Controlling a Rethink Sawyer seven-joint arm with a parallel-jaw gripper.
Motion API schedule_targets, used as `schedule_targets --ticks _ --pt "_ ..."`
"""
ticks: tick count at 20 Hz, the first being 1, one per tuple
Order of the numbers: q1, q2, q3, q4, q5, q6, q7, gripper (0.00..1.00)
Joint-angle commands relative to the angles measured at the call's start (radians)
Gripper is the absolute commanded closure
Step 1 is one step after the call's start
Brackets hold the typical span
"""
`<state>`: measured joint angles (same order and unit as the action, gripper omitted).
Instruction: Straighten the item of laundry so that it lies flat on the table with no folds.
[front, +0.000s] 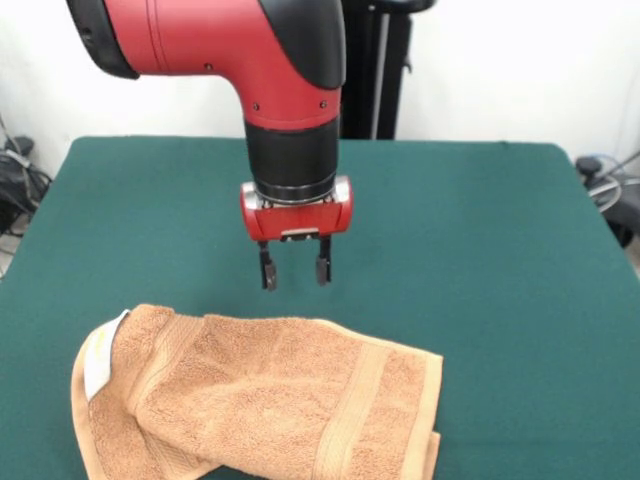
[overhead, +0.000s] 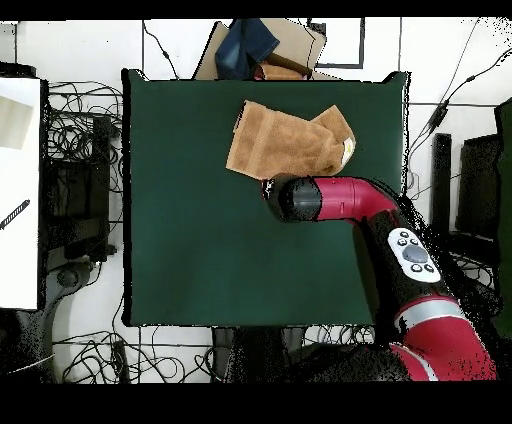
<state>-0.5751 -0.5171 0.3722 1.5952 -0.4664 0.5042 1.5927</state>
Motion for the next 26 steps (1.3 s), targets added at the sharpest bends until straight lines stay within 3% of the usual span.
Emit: schedule_targets --ticks 1,12,22,26 --pt "0.040 0.052 0.019 -0.054 -0.037 0.001 0.005 0.00" --pt "0.106 0.120 -0.034 -0.162 -0.065 -0.051 0.054 0.00" --pt "0.177 0.215 -0.103 -0.278 -0.016 -0.041 0.158 0.00" --pt "0.175 0.245 -0.109 -0.321 -0.019 -0.048 0.138 0.00"
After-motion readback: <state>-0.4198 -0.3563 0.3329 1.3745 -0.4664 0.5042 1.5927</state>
